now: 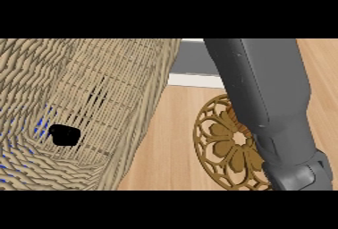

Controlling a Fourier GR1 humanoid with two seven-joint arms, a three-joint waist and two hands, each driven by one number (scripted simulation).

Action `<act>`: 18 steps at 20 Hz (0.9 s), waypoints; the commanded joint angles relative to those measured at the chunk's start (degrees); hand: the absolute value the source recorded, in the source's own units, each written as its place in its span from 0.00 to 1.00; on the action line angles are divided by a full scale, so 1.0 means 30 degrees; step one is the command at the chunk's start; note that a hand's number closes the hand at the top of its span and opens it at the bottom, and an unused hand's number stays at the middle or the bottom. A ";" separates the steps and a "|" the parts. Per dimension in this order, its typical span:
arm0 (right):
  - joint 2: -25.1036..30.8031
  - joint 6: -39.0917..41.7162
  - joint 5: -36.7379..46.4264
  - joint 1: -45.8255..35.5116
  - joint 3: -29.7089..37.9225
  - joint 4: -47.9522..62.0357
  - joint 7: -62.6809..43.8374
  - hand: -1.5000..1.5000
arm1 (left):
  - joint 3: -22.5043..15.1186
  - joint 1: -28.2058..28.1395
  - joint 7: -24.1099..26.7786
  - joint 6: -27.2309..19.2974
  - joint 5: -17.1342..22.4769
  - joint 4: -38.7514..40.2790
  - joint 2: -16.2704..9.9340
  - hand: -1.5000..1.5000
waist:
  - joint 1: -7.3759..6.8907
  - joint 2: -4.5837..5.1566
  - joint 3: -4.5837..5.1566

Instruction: Pick the can from the placemat and place it in the tiered shelf

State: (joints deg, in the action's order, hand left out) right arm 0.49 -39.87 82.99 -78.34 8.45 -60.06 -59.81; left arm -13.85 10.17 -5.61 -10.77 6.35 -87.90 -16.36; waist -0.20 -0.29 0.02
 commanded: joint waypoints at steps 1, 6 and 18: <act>-0.0154 -0.0627 0.1209 0.0041 0.0745 -0.2544 -0.3092 0.00 | 0.0174 -0.0253 0.0973 0.0329 -0.0371 0.1058 -0.0255 0.50 | 0.0402 -0.0069 0.0005; -0.0160 0.3460 0.1507 0.0300 0.2321 -0.6715 -0.4345 0.00 | 0.0459 -0.0576 0.0533 0.0051 -0.0683 0.0579 -0.0125 0.50 | 0.0898 -0.0318 -0.0018; -0.0163 1.1785 -0.2186 0.7281 0.2464 -1.6011 -0.3138 0.00 | 0.1009 -0.2167 0.0936 -0.0116 -0.0943 0.0505 0.0409 0.50 | 0.2234 -0.0626 -0.0047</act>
State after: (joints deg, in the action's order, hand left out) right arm -0.01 -16.86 80.16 -61.73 15.61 -98.74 -65.60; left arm -10.17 5.10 -4.88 -9.90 4.85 -89.15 -16.22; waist 5.14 -2.26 -0.15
